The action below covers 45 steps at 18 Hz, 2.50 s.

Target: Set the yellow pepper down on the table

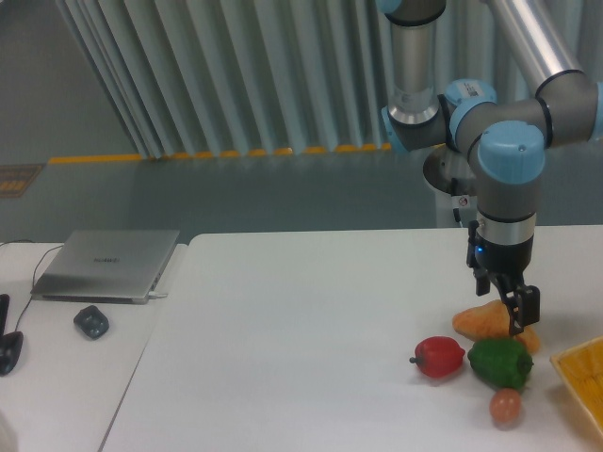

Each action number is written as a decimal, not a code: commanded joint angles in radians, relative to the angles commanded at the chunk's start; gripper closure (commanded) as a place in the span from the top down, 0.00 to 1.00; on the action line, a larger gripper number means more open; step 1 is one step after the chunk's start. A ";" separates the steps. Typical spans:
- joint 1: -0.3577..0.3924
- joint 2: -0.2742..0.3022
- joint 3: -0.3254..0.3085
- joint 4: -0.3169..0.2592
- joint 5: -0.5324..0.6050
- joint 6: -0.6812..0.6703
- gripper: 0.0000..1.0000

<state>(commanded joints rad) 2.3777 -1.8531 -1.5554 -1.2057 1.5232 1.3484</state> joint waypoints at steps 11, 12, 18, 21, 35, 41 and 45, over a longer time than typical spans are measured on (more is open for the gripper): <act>0.078 -0.034 0.028 0.127 0.129 0.000 1.00; 0.089 -0.044 0.034 0.141 0.130 0.000 1.00; 0.126 -0.100 0.078 0.207 0.178 0.000 1.00; 0.140 -0.127 0.090 0.242 0.201 0.000 1.00; 0.270 -0.247 0.199 0.285 0.233 0.098 1.00; 0.311 -0.279 0.183 0.288 0.238 0.172 1.00; 0.336 -0.302 0.181 0.290 0.235 0.176 1.00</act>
<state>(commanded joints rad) 2.7136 -2.1552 -1.3745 -0.9158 1.7580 1.5247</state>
